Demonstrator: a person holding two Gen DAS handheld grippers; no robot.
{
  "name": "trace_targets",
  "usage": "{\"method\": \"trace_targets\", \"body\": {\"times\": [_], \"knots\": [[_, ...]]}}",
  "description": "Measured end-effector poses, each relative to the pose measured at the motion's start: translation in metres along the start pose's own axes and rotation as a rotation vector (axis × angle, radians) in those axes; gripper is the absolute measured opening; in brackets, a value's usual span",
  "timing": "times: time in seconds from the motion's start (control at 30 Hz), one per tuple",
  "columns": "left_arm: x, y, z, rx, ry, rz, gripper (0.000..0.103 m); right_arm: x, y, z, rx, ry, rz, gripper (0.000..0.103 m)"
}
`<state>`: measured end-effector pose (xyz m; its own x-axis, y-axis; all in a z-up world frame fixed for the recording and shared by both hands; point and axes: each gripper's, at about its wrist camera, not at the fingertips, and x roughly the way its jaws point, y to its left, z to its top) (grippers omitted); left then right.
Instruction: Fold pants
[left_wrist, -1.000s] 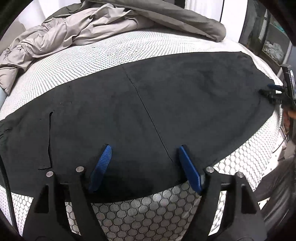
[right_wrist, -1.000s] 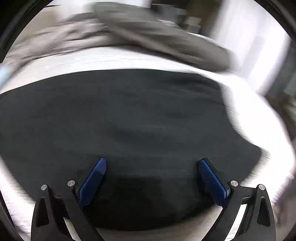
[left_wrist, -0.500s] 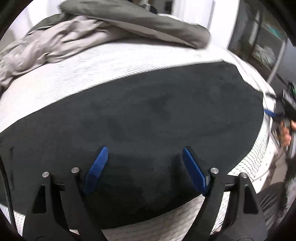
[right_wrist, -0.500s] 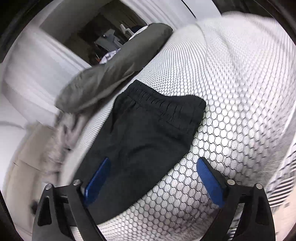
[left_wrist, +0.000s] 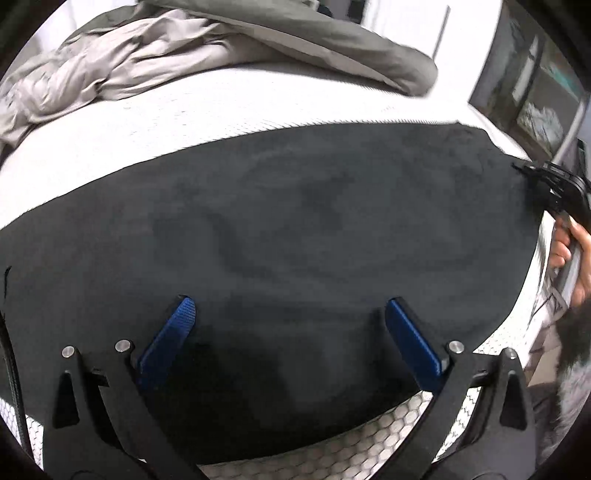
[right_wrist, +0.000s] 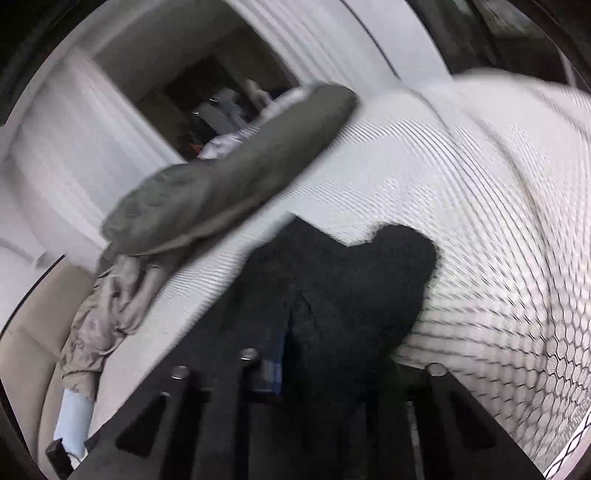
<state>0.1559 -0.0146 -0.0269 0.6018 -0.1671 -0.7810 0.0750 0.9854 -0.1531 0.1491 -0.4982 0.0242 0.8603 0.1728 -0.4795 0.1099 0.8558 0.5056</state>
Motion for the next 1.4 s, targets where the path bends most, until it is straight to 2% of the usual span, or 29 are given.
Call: {"method": "trace_targets", "body": {"times": [0.07,0.13,0.17,0.2,0.23,0.27,0.3,0.33,0.37,0.43,0.53,0.57,0.63,0.67,0.7,0.8,0.83,0.93,1.03,1.13,1.17,1.2,1.23,1.27,1.3,1.4], "knots": [[-0.009,0.014,0.001,-0.038,-0.023,-0.013,0.102,0.005,0.046,0.002,-0.091,-0.004,0.091,0.015],[-0.015,0.026,0.001,-0.069,-0.038,0.001,0.102,-0.001,0.107,-0.012,-0.239,0.017,0.221,0.015],[-0.017,0.034,0.002,-0.096,-0.048,0.024,0.102,0.001,0.144,-0.028,-0.334,0.069,0.318,0.016],[-0.019,0.043,0.003,-0.129,-0.058,0.042,0.102,0.005,0.167,-0.041,-0.390,0.125,0.380,0.018],[-0.023,0.053,0.001,-0.160,-0.065,0.047,0.102,0.015,0.195,-0.064,-0.463,0.230,0.471,0.032],[-0.024,0.062,0.002,-0.183,-0.066,0.046,0.102,0.018,0.207,-0.079,-0.500,0.302,0.522,0.057],[-0.026,0.070,0.003,-0.215,-0.068,0.040,0.102,0.028,0.224,-0.102,-0.559,0.407,0.564,0.066],[-0.028,0.077,0.002,-0.232,-0.070,0.036,0.102,0.035,0.236,-0.125,-0.634,0.493,0.567,0.070],[-0.030,0.082,0.003,-0.253,-0.078,0.027,0.102,0.036,0.243,-0.141,-0.700,0.541,0.549,0.070],[-0.034,0.085,0.002,-0.263,-0.090,0.007,0.102,0.027,0.244,-0.151,-0.781,0.552,0.541,0.070],[-0.036,0.080,0.003,-0.254,-0.101,-0.044,0.098,0.012,0.231,-0.127,-0.746,0.469,0.560,0.071],[-0.036,0.080,0.002,-0.251,-0.097,-0.064,0.091,0.000,0.215,-0.120,-0.708,0.430,0.550,0.077],[-0.029,0.072,0.005,-0.245,-0.079,-0.124,0.084,-0.008,0.186,-0.103,-0.646,0.324,0.417,0.080],[-0.023,0.065,0.006,-0.235,-0.056,-0.161,0.079,-0.001,0.175,-0.097,-0.630,0.296,0.309,0.080],[-0.019,0.058,0.005,-0.222,-0.038,-0.187,0.075,0.008,0.167,-0.097,-0.628,0.305,0.243,0.080],[-0.003,0.040,0.003,-0.173,0.027,-0.215,0.073,0.053,0.138,-0.126,-0.723,0.474,0.015,0.080],[0.001,0.036,0.002,-0.157,0.044,-0.222,0.072,0.061,0.135,-0.132,-0.736,0.500,-0.011,0.080],[0.004,0.028,0.002,-0.147,0.047,-0.269,0.072,0.048,0.135,-0.130,-0.746,0.452,0.025,0.080],[0.020,0.033,0.012,-0.217,0.067,-0.354,0.072,0.033,0.127,-0.124,-0.683,0.454,0.101,0.081],[0.043,0.035,0.027,-0.279,0.070,-0.374,0.072,0.045,0.124,-0.124,-0.659,0.463,0.116,0.081],[0.048,0.034,0.032,-0.290,0.070,-0.368,0.065,0.048,0.122,-0.124,-0.650,0.469,0.120,0.081],[0.054,0.033,0.037,-0.308,0.073,-0.349,0.051,0.049,0.117,-0.123,-0.637,0.474,0.126,0.081],[0.057,0.032,0.040,-0.321,0.078,-0.338,0.049,0.055,0.116,-0.120,-0.628,0.478,0.130,0.081],[0.058,0.032,0.042,-0.334,0.071,-0.327,0.040,0.057,0.111,-0.121,-0.623,0.482,0.130,0.081],[0.056,0.034,0.042,-0.352,0.051,-0.299,0.022,0.063,0.113,-0.121,-0.621,0.480,0.126,0.081],[0.043,0.036,0.041,-0.393,-0.010,-0.288,0.010,0.080,0.122,-0.123,-0.601,0.481,0.114,0.081]]}}
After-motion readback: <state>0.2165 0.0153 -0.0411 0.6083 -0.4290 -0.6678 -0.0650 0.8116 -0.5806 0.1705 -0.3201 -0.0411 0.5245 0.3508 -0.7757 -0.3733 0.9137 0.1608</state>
